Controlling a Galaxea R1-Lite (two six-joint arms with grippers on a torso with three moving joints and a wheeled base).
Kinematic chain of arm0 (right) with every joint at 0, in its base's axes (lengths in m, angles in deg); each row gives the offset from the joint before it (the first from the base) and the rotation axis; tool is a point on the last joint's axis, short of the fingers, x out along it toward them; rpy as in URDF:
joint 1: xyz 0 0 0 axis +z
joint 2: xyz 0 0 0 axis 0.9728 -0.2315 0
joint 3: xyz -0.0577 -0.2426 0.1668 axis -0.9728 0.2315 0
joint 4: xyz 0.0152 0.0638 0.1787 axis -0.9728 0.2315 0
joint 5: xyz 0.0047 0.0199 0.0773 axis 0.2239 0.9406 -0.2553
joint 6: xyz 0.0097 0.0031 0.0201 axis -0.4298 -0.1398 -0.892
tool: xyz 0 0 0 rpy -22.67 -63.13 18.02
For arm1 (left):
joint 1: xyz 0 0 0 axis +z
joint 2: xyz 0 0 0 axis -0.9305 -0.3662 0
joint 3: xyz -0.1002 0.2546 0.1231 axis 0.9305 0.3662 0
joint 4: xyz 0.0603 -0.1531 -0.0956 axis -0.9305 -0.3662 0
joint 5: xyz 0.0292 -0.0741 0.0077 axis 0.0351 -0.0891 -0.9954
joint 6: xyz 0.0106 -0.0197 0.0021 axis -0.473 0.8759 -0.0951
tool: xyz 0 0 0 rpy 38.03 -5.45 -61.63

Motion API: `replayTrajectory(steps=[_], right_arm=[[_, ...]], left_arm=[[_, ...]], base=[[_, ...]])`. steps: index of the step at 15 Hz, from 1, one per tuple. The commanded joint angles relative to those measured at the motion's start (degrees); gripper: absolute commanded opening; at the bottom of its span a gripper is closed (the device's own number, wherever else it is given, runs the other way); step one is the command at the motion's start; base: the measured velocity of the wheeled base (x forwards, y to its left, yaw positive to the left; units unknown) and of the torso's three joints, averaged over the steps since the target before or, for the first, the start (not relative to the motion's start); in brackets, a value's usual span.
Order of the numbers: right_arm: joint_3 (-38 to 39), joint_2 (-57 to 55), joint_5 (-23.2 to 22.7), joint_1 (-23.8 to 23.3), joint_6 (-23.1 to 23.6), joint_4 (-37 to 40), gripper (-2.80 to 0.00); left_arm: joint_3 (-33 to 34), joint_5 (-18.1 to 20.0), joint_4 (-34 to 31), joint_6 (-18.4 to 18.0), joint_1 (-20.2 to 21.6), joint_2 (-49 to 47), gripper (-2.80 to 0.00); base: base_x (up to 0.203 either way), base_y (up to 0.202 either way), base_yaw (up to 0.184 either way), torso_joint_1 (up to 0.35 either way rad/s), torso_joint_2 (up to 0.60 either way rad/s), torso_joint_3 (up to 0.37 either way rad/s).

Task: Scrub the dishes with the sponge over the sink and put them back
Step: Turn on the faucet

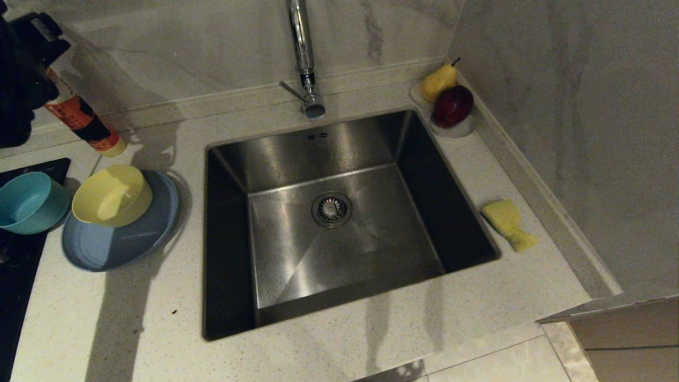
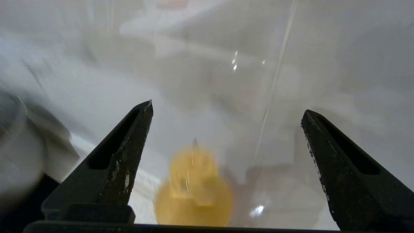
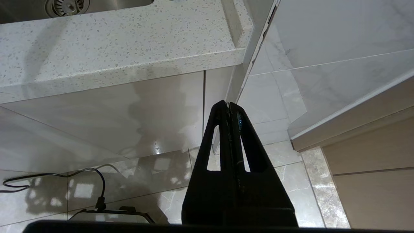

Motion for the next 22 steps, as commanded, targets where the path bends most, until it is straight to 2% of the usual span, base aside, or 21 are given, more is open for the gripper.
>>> replayTrajectory(steps=[1, 2, 4, 10, 14, 17, 19, 20, 22], right_arm=[[0.05, 0.03, -0.03, 0.02, 0.02, -0.01, -2.80], [0.01, 0.03, -0.03, 0.02, 0.02, -0.01, -2.80], [-0.02, 0.03, -0.03, 0.02, 0.02, -0.01, -2.80], [-0.02, 0.03, -0.03, 0.02, 0.02, -0.01, -2.80], [-0.04, 0.03, -0.03, 0.02, 0.02, -0.01, -2.80], [0.03, 0.03, -0.03, 0.02, 0.02, -0.01, -2.80], [-0.04, 0.03, -0.03, 0.02, 0.02, -0.01, -2.80], [-0.04, 0.03, -0.03, 0.02, 0.02, -0.01, -2.80], [0.05, 0.03, -0.03, 0.02, 0.02, -0.01, -2.80]], left_arm=[[0.00, 0.61, -3.01, 0.03, -0.47, 7.66, 0.00], [0.05, 0.83, -5.34, -0.02, -1.19, 9.86, -2.80], [0.03, 1.77, -11.08, -0.09, -2.33, 14.69, -2.80], [0.66, 13.38, -32.97, 0.34, -6.08, 30.46, -2.80], [9.31, 27.08, -42.71, 0.27, -7.43, 41.06, -2.80], [19.14, 35.12, -46.13, 0.50, -7.60, 45.82, -2.80], [25.41, 44.04, -47.41, 0.58, -7.76, 47.73, -2.80], [26.81, 47.78, -48.96, 0.59, -8.48, 47.92, -2.80], [27.47, 52.45, -52.72, 0.61, -10.75, 45.82, -2.80]], base=[[0.000, 0.000, 0.000, 0.000, 0.00, 0.000], [0.000, 0.000, 0.000, 0.000, 0.00, 0.000], [0.000, 0.000, 0.000, 0.000, 0.00, 0.000], [0.000, 0.000, 0.000, 0.000, 0.00, 0.000], [0.000, 0.000, 0.000, 0.000, 0.00, 0.000], [0.000, 0.000, 0.000, 0.000, 0.00, 0.000], [0.000, 0.000, 0.000, 0.000, 0.00, 0.000], [0.000, 0.000, 0.000, 0.000, 0.00, 0.000], [0.000, 0.000, 0.000, 0.000, 0.00, 0.000]])
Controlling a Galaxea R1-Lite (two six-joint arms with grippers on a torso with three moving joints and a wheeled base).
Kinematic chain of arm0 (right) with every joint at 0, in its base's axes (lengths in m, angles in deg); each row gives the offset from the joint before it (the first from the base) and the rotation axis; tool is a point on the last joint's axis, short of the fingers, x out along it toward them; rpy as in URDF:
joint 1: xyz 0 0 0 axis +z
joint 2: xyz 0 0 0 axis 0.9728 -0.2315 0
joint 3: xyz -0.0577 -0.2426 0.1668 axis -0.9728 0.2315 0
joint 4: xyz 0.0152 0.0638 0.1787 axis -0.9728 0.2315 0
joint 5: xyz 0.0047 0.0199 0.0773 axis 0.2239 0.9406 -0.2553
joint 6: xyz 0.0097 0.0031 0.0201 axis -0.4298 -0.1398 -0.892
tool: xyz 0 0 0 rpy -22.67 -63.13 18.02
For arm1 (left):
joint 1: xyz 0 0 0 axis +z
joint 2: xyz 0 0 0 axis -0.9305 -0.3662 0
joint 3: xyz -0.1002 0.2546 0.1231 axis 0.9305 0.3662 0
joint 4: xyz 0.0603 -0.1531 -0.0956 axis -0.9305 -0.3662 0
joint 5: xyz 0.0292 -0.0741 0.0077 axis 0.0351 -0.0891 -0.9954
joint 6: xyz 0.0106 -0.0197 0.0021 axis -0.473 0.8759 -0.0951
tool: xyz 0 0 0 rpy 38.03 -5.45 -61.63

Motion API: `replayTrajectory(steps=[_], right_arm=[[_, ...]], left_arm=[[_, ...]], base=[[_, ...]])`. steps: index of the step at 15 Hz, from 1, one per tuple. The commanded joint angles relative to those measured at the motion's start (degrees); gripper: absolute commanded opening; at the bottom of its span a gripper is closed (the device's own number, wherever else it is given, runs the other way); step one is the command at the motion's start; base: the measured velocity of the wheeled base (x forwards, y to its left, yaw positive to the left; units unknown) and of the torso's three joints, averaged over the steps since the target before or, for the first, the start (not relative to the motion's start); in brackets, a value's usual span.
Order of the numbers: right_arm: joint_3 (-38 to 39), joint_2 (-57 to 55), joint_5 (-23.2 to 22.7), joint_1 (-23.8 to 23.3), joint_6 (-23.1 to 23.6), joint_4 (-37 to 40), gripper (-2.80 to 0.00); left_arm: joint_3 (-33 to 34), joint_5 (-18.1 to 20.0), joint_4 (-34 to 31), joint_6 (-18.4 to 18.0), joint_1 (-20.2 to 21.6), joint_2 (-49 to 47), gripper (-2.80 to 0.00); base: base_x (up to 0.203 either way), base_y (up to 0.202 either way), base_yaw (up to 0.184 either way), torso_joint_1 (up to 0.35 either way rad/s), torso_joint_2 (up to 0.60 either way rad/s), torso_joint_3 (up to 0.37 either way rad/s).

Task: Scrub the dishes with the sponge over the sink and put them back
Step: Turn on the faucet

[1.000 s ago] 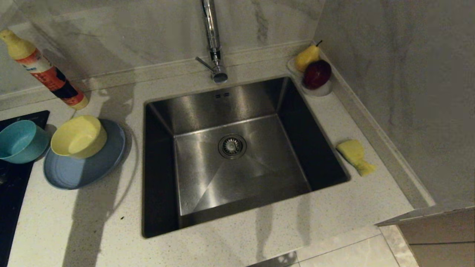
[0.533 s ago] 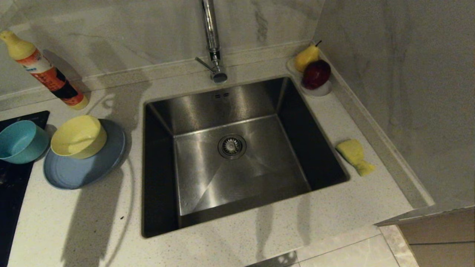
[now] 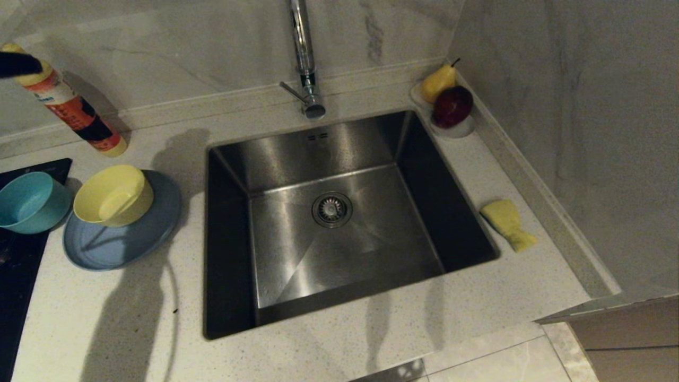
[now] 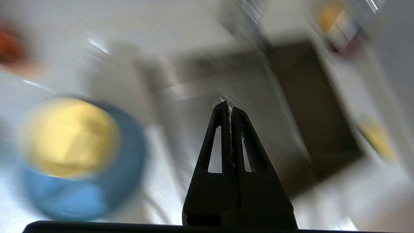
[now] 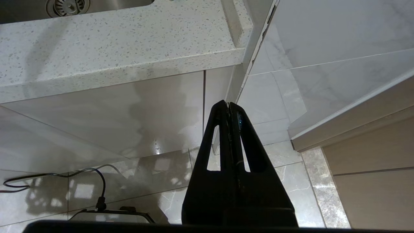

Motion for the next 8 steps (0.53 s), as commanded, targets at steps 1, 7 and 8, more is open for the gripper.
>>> replayTrajectory(steps=[1, 7, 8], right_arm=[[0.05, 0.04, -0.02, 0.02, 0.05, -0.01, -2.80], [0.03, 0.04, -0.02, 0.02, 0.05, -0.01, -2.80], [0.05, 0.04, -0.02, 0.02, 0.05, -0.01, -2.80]], left_arm=[[1.23, 4.16, -2.06, 0.21, -2.24, -2.78, -2.80], [-2.06, 3.57, 7.34, 6.27, -9.37, -18.01, -2.80], [-2.87, 0.99, 11.74, 7.95, -10.58, -20.86, -2.80]], base=[[0.000, 0.000, 0.000, 0.000, 0.00, 0.000], [0.000, 0.000, 0.000, 0.000, 0.00, 0.000], [0.000, 0.000, 0.000, 0.000, 0.00, 0.000]])
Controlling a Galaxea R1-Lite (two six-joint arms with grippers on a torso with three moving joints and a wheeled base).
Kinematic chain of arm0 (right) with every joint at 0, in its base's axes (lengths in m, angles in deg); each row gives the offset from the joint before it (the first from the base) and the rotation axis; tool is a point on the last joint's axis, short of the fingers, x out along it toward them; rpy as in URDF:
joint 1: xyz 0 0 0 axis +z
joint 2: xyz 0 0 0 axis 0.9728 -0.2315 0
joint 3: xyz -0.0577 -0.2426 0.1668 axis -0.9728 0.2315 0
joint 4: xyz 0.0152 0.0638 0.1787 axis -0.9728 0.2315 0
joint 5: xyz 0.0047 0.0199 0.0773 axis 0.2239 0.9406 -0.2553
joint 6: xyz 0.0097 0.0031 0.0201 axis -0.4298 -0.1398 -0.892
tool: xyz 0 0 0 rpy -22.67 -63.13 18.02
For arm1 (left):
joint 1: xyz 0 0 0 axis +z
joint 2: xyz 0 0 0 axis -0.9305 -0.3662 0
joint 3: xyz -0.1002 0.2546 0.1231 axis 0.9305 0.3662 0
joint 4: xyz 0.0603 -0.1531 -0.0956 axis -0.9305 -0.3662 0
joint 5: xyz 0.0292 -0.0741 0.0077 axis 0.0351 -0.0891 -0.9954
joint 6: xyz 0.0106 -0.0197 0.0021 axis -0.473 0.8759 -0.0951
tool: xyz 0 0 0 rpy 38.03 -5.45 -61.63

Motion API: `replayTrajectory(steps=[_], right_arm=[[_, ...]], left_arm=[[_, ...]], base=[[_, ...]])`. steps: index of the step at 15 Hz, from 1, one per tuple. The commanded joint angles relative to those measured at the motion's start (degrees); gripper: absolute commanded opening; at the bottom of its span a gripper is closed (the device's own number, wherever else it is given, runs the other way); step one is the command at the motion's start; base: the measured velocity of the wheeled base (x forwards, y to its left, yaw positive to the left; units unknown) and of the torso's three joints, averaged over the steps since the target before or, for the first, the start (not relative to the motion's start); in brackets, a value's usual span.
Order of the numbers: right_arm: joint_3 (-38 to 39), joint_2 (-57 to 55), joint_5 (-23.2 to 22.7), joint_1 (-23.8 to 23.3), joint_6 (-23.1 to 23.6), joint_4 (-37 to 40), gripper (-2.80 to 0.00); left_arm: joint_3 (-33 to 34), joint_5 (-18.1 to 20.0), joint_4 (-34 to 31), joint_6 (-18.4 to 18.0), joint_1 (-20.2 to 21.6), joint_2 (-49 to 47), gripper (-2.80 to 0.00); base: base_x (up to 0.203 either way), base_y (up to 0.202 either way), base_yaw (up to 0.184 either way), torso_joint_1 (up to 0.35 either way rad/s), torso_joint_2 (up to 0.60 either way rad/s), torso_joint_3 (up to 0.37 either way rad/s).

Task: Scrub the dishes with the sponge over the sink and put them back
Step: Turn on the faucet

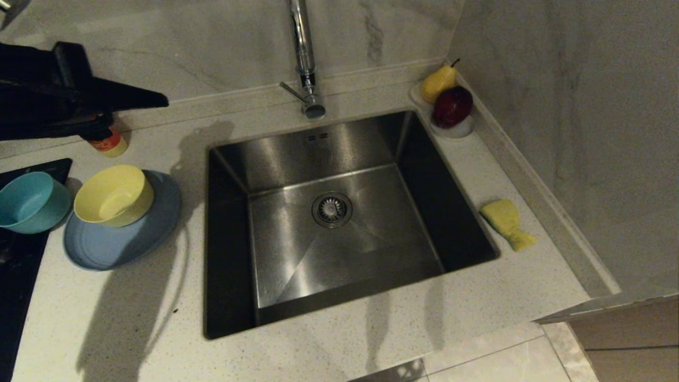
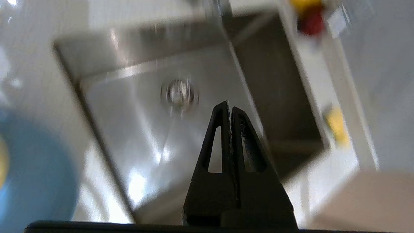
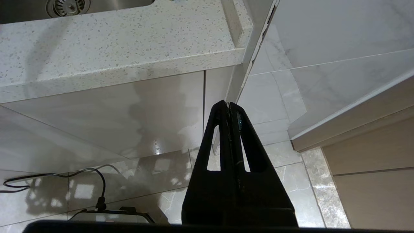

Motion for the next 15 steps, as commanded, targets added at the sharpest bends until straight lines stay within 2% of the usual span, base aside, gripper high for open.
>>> replayTrajectory(steps=[1, 3, 5, 8, 9, 10, 13, 15], right_arm=[[0.01, 0.04, -0.05, 0.02, 0.02, -0.01, -2.80], [-0.04, 0.04, -0.05, 0.02, 0.02, -0.01, -2.80], [-0.04, 0.04, -0.05, 0.02, 0.02, -0.01, -2.80], [0.05, 0.04, -0.05, 0.02, 0.02, -0.01, -2.80], [0.05, 0.04, -0.05, 0.02, 0.02, -0.01, -2.80], [0.05, 0.04, -0.05, 0.02, 0.02, -0.01, -2.80], [0.04, 0.04, -0.05, 0.02, 0.02, -0.01, -2.80], [-0.01, 0.04, -0.05, 0.02, 0.02, -0.01, -2.80]], left_arm=[[-2.37, -6.75, 9.37, 2.87, -3.15, -10.64, -2.80], [-7.45, -16.89, 14.75, 4.54, -5.91, -17.88, -2.80], [-15.48, -20.68, 16.77, 7.43, -7.31, -23.00, -2.80], [-24.67, -21.64, 17.89, 12.49, -8.43, -30.40, -2.80], [-25.12, -21.11, 18.31, 13.36, -8.64, -31.92, -2.80], [-25.25, -19.57, 20.40, 13.98, -8.71, -33.07, -2.80], [-25.29, -18.15, 26.77, 17.04, -8.66, -35.64, -2.80], [-25.29, -17.85, 29.23, 17.33, -8.67, -37.16, -2.80]], base=[[0.000, 0.000, 0.000, 0.000, 0.00, 0.000], [0.000, 0.000, 0.000, 0.000, 0.00, 0.000], [0.000, 0.000, 0.000, 0.000, 0.00, 0.000], [0.000, 0.000, 0.000, 0.000, 0.00, 0.000], [0.000, 0.000, 0.000, 0.000, 0.00, 0.000], [0.000, 0.000, 0.000, 0.000, 0.00, 0.000], [0.000, 0.000, 0.000, 0.000, 0.00, 0.000], [0.000, 0.000, 0.000, 0.000, 0.00, 0.000]])
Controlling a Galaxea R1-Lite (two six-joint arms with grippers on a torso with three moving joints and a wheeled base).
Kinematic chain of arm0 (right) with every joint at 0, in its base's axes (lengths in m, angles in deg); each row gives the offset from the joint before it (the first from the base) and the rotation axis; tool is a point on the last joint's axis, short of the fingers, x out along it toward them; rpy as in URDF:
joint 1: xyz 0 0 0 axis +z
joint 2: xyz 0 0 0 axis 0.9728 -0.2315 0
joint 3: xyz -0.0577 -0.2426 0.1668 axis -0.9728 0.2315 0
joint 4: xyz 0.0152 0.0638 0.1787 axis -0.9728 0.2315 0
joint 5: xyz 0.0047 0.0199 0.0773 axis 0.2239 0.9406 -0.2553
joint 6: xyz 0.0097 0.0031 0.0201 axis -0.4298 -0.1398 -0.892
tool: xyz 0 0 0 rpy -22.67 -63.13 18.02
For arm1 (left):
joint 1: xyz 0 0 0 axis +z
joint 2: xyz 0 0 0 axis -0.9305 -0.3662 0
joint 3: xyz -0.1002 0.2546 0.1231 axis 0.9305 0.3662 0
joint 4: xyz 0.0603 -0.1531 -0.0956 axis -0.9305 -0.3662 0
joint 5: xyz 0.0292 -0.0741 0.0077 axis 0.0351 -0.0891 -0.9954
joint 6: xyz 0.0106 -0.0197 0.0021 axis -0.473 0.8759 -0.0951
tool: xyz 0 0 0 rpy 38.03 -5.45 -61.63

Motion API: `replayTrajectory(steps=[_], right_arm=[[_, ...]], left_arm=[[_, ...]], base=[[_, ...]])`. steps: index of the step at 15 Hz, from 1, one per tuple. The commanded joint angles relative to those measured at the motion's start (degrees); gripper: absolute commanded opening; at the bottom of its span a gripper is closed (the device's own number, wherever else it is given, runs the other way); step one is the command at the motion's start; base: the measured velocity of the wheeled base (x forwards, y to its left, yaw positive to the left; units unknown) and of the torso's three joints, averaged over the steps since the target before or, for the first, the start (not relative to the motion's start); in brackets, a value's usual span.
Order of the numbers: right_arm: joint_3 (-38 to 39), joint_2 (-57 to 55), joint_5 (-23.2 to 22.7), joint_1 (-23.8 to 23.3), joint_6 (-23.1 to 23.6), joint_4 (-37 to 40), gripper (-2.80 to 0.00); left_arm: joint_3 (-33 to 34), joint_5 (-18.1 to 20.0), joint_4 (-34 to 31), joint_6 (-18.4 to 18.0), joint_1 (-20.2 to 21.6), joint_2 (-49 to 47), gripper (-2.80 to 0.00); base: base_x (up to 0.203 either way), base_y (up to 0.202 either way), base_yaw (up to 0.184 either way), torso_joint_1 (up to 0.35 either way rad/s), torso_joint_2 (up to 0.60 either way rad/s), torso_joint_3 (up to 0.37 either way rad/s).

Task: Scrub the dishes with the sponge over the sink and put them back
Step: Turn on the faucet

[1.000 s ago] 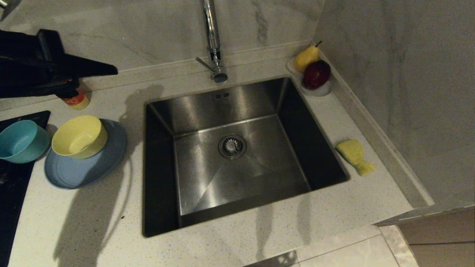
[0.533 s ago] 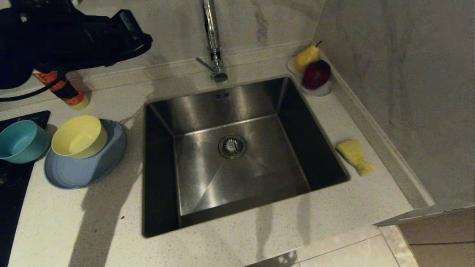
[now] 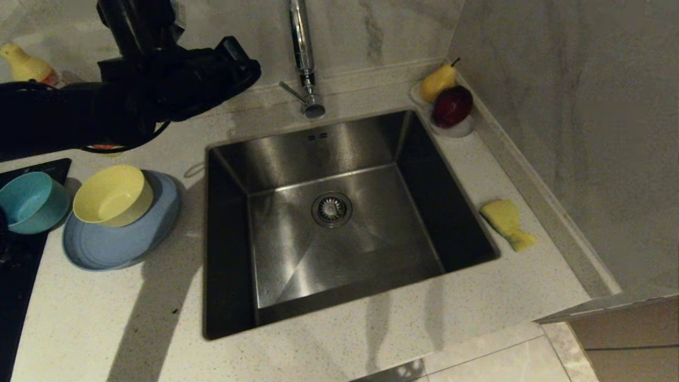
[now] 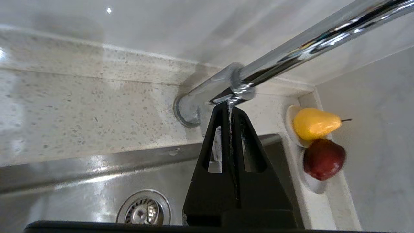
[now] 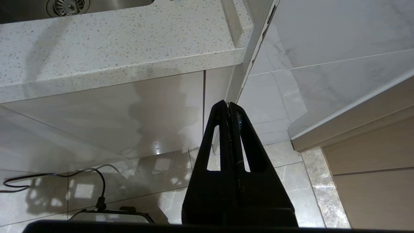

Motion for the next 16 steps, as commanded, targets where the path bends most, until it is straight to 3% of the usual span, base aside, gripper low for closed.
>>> replayTrajectory(steps=[1, 4, 16], right_arm=[[-0.06, 0.03, -0.02, 0.02, 0.03, 0.01, -2.80], [-0.01, 0.03, -0.02, 0.02, 0.03, 0.01, -2.80], [0.02, 0.03, -0.02, 0.02, 0.03, 0.01, -2.80]], left_arm=[[-0.07, 0.00, 3.36, 0.31, -0.03, -2.88, -2.80], [0.02, -0.45, 7.04, 4.21, -0.37, -3.15, -2.80], [0.02, -1.43, 11.97, 4.56, -3.02, -6.69, -2.80]], base=[[0.000, 0.000, 0.000, 0.000, 0.00, 0.000], [0.000, 0.000, 0.000, 0.000, 0.00, 0.000], [0.000, 0.000, 0.000, 0.000, 0.00, 0.000]])
